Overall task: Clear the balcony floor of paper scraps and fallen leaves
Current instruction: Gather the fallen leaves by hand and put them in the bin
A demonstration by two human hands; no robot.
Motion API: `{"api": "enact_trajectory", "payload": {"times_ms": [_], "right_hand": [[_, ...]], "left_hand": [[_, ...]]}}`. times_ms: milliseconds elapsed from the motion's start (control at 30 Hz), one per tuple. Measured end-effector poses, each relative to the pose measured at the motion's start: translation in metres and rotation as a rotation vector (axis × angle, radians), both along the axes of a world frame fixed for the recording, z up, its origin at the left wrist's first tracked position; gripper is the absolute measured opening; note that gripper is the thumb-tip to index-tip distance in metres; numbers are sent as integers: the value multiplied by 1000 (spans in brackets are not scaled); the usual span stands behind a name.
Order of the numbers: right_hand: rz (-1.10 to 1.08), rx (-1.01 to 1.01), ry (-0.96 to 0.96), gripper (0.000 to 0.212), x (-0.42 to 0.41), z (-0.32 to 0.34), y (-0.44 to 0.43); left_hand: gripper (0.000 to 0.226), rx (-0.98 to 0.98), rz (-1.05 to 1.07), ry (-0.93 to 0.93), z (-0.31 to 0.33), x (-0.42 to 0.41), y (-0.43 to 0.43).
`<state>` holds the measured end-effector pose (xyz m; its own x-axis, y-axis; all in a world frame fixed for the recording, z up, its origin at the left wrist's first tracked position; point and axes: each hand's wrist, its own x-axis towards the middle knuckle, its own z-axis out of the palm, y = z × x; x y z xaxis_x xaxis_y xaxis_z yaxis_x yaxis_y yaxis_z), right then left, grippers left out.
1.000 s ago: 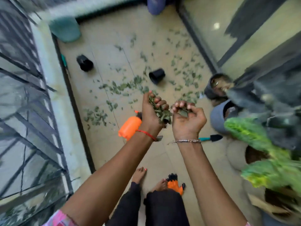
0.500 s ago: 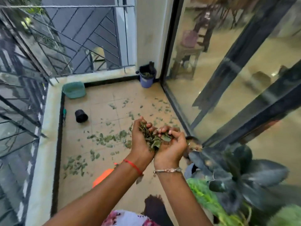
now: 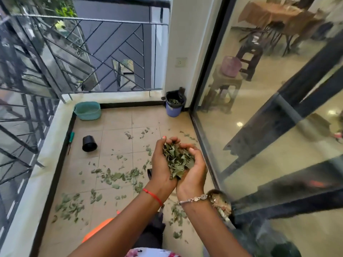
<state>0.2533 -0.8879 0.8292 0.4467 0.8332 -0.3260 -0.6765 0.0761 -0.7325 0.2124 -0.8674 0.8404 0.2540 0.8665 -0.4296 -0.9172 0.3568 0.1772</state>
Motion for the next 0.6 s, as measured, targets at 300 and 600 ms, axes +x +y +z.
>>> {"api": "enact_trajectory", "payload": {"times_ms": [300, 600], "right_hand": [[64, -161, 64, 36, 4, -19, 180], [148, -200, 153, 28, 16, -16, 328]], "left_hand": [[17, 26, -4, 106, -21, 6, 177], [23, 43, 25, 377, -29, 13, 326]]}}
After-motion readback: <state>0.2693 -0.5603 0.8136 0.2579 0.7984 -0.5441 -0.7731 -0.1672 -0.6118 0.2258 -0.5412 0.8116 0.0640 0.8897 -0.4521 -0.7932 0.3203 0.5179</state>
